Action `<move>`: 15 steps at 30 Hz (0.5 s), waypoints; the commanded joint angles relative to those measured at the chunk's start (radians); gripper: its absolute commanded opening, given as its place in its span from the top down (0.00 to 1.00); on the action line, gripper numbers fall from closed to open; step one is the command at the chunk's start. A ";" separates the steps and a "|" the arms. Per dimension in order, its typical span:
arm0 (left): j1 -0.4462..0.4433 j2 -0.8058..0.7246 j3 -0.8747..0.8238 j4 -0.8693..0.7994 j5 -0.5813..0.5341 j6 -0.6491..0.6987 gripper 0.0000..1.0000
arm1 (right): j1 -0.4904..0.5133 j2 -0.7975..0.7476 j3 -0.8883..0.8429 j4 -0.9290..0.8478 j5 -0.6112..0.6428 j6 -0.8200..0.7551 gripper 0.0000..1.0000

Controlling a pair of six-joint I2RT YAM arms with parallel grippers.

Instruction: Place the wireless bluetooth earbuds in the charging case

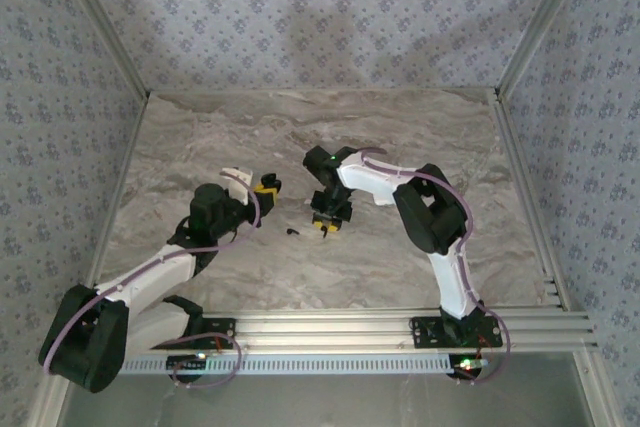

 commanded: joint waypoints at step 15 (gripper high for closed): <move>0.013 -0.019 0.020 -0.017 0.027 0.006 0.81 | 0.038 0.080 0.097 -0.155 0.087 -0.070 0.75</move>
